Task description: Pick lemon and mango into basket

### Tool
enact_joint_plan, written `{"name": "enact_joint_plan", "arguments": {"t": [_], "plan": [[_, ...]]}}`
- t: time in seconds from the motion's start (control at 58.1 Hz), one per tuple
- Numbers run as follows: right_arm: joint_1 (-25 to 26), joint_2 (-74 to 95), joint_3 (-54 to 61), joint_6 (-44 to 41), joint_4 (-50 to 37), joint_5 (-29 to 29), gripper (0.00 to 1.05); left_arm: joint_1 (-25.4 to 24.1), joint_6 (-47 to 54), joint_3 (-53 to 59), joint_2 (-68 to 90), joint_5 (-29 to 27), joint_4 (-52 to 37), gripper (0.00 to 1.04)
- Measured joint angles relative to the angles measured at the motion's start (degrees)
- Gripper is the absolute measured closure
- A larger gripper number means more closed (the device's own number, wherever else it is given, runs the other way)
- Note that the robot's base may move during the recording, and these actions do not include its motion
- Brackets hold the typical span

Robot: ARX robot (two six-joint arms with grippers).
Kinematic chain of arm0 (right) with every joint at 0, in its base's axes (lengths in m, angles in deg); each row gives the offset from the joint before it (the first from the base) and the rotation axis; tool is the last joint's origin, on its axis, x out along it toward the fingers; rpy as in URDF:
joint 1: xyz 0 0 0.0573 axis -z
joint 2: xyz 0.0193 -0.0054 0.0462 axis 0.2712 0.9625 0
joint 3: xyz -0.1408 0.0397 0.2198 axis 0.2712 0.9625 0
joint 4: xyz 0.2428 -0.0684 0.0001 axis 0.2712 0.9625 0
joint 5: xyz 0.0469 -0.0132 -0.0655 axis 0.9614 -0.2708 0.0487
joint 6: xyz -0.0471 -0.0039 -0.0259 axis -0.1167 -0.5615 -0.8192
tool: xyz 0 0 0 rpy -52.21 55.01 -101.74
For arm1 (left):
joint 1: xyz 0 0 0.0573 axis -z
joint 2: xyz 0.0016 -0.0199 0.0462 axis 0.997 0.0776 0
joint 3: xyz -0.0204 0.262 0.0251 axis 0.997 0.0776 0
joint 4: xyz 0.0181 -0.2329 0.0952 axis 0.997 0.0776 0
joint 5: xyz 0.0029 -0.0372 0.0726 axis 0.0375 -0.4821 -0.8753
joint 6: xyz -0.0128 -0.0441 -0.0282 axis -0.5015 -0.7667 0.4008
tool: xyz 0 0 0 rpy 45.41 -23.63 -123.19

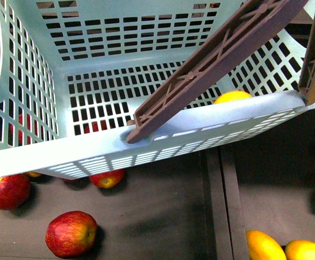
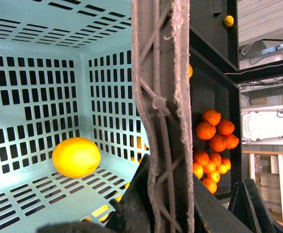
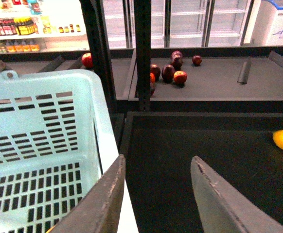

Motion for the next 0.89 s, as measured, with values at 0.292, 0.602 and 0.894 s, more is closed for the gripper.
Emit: {"name": "enact_joint_plan", "arguments": {"t": [0.292,0.602,0.894], "plan": [[4.17,-10.01,8.09,-1.42,1.99,4.09,1.03,0.0,-0.02,0.0,0.04,-0.09,0.0,0.98],[9.77,-19.37,12.24,-1.53,7.02,9.49,0.91,0.0,0.0,0.0,0.04,-0.04,0.0,0.98],[9.79,-19.5,12.24,-1.53,7.02,9.46,0.42,0.0,0.0,0.0,0.04,-0.04,0.0,0.98]]}}
